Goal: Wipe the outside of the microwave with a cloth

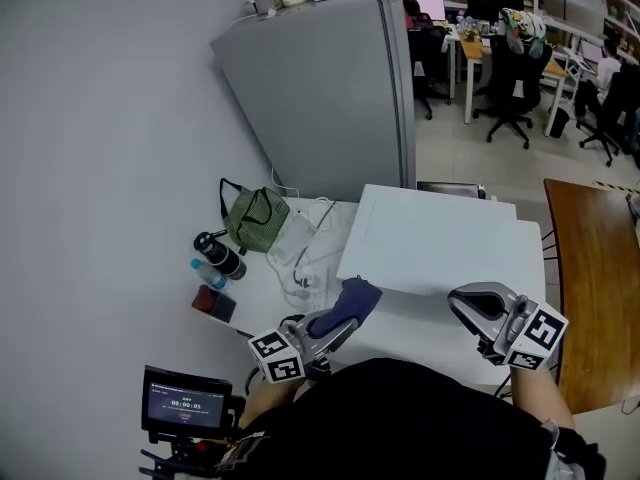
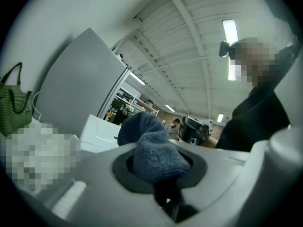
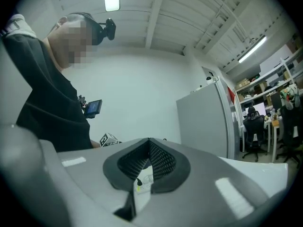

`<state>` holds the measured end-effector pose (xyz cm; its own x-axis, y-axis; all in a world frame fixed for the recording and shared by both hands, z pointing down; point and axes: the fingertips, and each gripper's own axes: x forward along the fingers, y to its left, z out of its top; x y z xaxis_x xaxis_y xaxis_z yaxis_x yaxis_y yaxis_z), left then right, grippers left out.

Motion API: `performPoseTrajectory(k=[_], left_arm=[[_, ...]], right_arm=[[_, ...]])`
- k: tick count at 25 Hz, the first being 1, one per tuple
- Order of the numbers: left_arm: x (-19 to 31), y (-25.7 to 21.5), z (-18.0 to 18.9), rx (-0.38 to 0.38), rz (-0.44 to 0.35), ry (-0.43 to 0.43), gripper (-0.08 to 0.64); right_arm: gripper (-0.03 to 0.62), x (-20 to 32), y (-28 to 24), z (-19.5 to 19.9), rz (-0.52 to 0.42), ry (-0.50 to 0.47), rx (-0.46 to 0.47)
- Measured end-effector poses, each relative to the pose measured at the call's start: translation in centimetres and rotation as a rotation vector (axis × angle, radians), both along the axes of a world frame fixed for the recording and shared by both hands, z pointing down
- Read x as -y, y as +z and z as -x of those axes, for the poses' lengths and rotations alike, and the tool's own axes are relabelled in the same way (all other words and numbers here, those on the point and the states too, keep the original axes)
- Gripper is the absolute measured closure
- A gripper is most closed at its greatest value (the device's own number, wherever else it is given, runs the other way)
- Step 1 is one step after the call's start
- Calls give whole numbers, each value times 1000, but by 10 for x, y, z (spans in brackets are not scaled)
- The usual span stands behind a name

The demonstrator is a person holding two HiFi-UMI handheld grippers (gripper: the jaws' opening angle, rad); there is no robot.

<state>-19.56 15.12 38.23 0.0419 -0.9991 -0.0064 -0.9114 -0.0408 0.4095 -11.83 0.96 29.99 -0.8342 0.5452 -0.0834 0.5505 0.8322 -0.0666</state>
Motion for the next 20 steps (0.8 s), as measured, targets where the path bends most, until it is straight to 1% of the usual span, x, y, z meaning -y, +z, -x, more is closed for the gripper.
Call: performPoseTrajectory(k=[2, 4, 5, 7, 9, 10, 12, 14, 16, 18, 20], left_arm=[[5, -13, 8, 13, 12, -21, 503], [3, -21, 28, 21, 14, -60, 503], [1, -21, 45, 29, 12, -81, 503], [-1, -13, 94, 62, 13, -114, 503], [4, -1, 146, 111, 33, -119, 503], [8, 5, 169, 142, 52, -109, 503], [20, 17, 206, 223, 118, -70, 503], [33, 32, 237, 301, 185, -12, 503], [49, 46, 268, 350, 220, 51, 503], [72, 59, 290, 393, 244, 115, 503], [94, 74, 298, 421, 274, 182, 503]], right_arm=[[588, 9, -3, 4, 16, -8, -5], [588, 13, 0, 4, 30, -9, -21], [588, 14, 3, 6, 33, -3, -33], [588, 15, 12, 16, 27, 26, -61], [588, 13, 18, 28, 10, 70, -91], [588, 10, 18, 33, -3, 95, -104], [588, 0, 15, 39, -27, 148, -127], [588, -13, 11, 45, -40, 210, -147], [588, -26, 10, 54, -56, 278, -179], [588, -37, 11, 59, -78, 342, -223], [588, -42, 10, 57, -89, 399, -266]])
